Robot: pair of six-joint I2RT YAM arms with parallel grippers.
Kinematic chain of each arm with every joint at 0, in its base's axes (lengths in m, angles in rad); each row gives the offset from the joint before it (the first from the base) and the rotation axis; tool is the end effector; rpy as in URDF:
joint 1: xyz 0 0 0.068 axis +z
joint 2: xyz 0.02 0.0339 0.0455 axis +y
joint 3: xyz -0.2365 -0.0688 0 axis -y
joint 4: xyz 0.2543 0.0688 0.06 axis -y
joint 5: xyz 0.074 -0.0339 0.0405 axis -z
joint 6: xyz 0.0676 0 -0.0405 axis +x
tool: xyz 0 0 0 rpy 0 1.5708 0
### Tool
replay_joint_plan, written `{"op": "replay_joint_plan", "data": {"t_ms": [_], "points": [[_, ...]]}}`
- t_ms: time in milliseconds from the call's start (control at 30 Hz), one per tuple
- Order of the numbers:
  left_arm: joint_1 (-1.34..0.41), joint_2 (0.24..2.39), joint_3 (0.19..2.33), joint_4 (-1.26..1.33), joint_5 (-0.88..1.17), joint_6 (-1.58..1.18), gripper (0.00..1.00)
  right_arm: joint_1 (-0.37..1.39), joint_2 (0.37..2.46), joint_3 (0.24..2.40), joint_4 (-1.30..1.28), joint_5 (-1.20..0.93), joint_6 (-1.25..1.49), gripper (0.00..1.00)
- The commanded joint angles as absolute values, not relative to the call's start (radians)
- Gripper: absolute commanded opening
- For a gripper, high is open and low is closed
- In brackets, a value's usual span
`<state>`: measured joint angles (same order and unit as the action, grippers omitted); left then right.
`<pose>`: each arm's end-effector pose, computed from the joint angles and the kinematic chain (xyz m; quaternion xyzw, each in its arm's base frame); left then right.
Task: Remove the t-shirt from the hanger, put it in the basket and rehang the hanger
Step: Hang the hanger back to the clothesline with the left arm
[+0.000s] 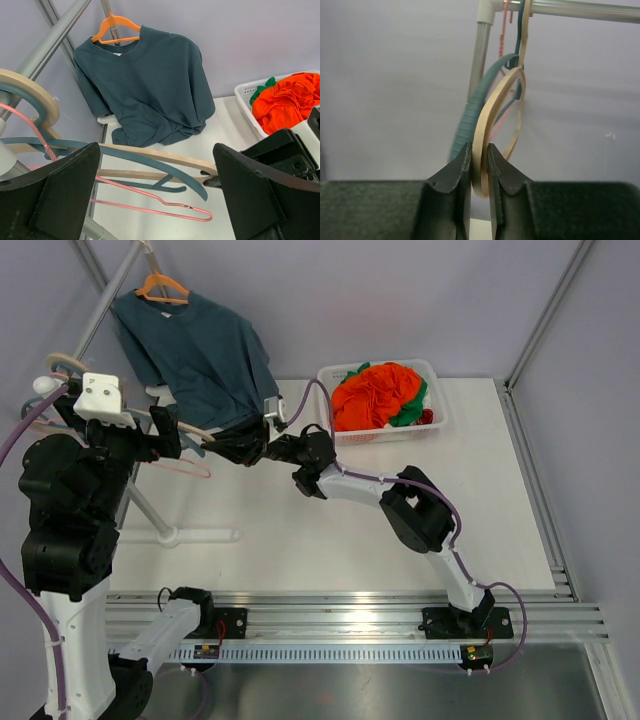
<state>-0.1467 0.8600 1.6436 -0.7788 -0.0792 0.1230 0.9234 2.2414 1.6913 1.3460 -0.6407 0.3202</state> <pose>0.1441 -0.0159 0.5154 0.0670 0.7022 0.0195 0.7085 0.2722 0.4270 0.3086 -0.3849 0.2558 0.6086 0.6450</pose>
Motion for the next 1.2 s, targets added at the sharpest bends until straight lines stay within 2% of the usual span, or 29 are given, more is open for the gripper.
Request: {"op": "replay_joint_plan", "data": {"t_ms": [0,100,167,200,400,467,500,800,933,1167], "points": [[-0.149,0.877,1.683,-0.765,-0.08,0.113,0.99,0.979,2.189,1.663,1.331,-0.696,0.301,0.28],[-0.149,0.893,1.69,-0.762,-0.087,0.114,0.99,0.979,2.165,1.631,1.341,-0.678,0.278,0.44],[-0.149,0.913,1.703,-0.761,-0.094,0.112,0.99,0.979,2.137,1.599,1.344,-0.666,0.265,0.5],[-0.149,0.922,1.707,-0.764,-0.092,0.109,0.99,0.98,2.117,1.577,1.344,-0.661,0.253,0.57],[-0.149,0.997,1.769,-0.761,-0.084,0.095,0.99,0.977,2.059,1.514,1.332,-0.64,0.216,0.71],[-0.149,1.02,1.769,-0.736,-0.083,0.097,0.99,0.977,2.049,1.503,1.313,-0.627,0.2,0.91],[-0.149,1.029,1.77,-0.727,-0.083,0.097,0.99,0.977,2.04,1.493,1.31,-0.623,0.193,0.98],[-0.158,1.193,1.838,-0.644,-0.025,0.06,0.99,0.95,1.938,1.34,1.37,-0.552,0.167,0.99],[-0.205,1.235,1.781,-0.534,-0.009,0.048,0.99,0.919,1.875,1.237,1.437,-0.5,0.155,0.99],[-0.396,1.399,1.798,-0.374,-0.288,0.153,0.99,0.87,1.752,1.039,1.542,-0.327,0.083,0.99]]}}
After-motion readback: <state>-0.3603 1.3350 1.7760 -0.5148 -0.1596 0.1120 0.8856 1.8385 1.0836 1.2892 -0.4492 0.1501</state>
